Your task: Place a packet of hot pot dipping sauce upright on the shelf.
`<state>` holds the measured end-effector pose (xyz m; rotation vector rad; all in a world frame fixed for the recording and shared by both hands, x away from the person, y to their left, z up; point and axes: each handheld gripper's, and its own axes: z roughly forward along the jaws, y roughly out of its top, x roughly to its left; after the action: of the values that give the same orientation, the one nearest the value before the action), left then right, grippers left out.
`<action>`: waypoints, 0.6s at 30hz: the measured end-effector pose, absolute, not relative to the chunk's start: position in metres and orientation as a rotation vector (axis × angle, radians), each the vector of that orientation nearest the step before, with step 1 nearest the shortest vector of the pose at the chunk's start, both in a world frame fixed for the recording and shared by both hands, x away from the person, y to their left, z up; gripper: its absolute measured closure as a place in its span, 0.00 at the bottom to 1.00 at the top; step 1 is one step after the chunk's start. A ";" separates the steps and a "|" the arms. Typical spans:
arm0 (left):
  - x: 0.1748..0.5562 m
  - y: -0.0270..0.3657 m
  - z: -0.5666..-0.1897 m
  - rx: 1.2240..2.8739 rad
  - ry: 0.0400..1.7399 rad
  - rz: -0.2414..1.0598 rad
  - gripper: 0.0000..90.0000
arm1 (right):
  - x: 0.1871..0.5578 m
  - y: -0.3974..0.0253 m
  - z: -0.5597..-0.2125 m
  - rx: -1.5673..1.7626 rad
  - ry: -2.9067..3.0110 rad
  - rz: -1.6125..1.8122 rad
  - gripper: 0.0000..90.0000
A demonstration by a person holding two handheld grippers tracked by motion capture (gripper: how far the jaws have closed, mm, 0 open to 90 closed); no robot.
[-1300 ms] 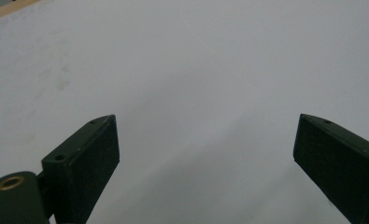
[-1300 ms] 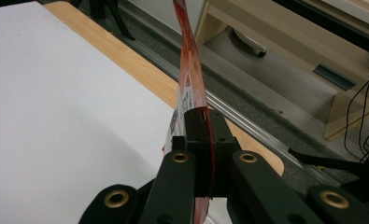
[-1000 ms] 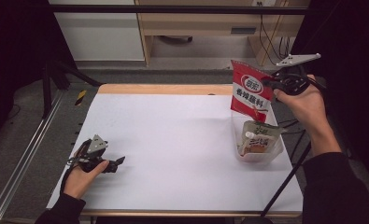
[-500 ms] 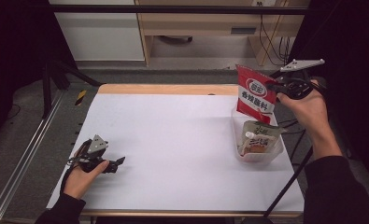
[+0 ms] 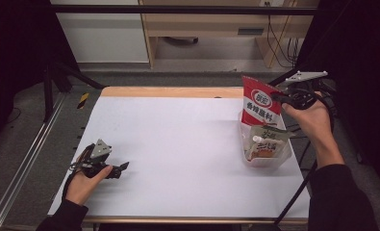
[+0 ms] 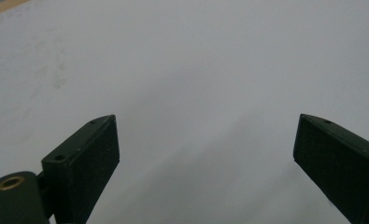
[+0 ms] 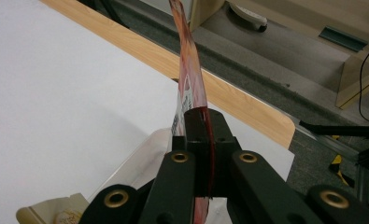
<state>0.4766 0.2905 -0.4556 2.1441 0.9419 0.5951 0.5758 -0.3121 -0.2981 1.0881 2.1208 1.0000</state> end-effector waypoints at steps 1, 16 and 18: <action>0.477 0.291 -0.456 2.143 0.943 0.595 0.08 | 0.575 -0.314 -0.300 1.096 2.116 1.009 1.00; 0.476 0.289 -0.456 2.151 0.938 0.592 0.08 | 0.560 -0.344 -0.318 1.215 2.077 1.000 0.99; 0.476 0.289 -0.456 2.154 0.937 0.591 0.08 | 0.557 -0.347 -0.320 1.229 2.083 0.986 0.98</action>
<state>0.4762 0.2889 -0.4556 2.1535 0.9369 0.5911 0.5567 -0.3467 -0.3203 1.2290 2.0827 0.9857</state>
